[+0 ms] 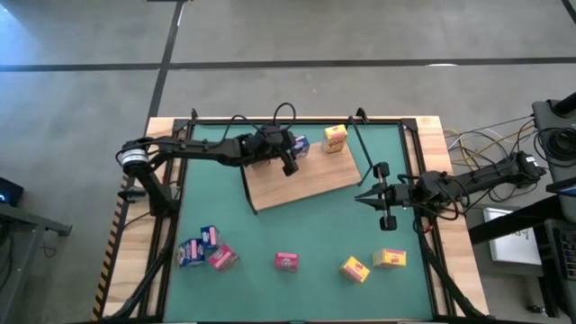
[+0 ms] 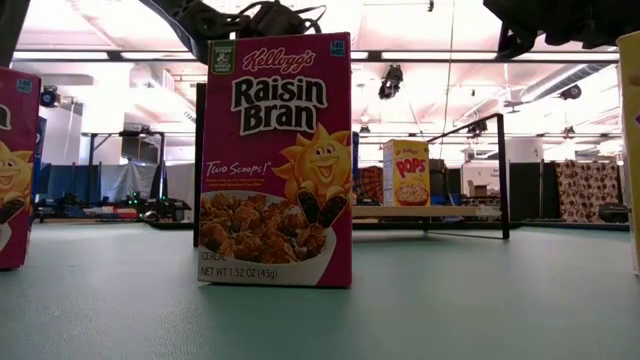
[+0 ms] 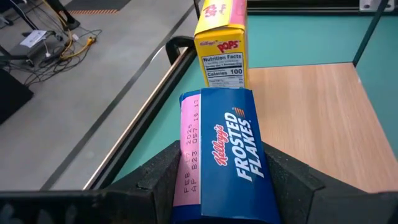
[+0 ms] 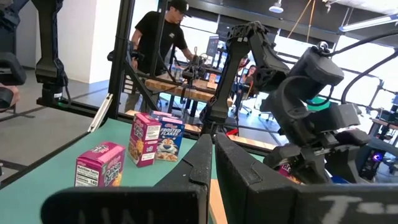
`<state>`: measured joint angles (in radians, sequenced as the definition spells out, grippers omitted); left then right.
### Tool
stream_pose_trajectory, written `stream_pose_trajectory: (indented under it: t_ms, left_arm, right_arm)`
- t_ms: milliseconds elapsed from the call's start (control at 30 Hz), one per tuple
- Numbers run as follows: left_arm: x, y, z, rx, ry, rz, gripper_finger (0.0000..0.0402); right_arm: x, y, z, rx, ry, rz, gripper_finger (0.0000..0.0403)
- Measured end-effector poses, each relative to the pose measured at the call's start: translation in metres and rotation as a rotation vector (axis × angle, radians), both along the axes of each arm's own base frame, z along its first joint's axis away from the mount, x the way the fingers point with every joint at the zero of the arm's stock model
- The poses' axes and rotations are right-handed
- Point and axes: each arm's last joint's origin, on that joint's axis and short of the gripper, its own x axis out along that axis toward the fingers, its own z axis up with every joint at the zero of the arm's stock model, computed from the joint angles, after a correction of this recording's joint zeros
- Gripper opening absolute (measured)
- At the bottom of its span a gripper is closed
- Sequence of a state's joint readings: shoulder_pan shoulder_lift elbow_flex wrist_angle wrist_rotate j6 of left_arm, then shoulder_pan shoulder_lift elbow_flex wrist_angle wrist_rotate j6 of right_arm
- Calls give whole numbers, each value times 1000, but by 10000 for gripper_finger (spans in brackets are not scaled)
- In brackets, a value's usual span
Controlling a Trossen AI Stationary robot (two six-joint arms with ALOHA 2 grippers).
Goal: Stack cereal on shelf
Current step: Put the right blue cereal box on the shelf
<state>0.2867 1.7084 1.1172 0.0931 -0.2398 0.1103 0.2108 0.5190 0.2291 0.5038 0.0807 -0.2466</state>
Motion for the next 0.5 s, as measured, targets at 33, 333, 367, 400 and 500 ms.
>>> stream_pose_trajectory:
  t_ms: [33,333,367,400,500]
  left_arm:
    - [0,0,0,-1,1,0,173]
    - [-2,1,-3,-25,18,16,173]
    - [-2,1,-3,-24,18,17,173]
    - [-2,1,-3,-24,18,17,173]
    - [-2,2,-3,-19,22,15,173]
  right_arm:
    - [0,0,0,0,0,0,12]
    - [0,0,0,1,0,0,12]
    - [0,0,0,2,0,0,12]
    - [0,0,0,2,1,0,12]
    - [0,0,0,2,1,0,12]
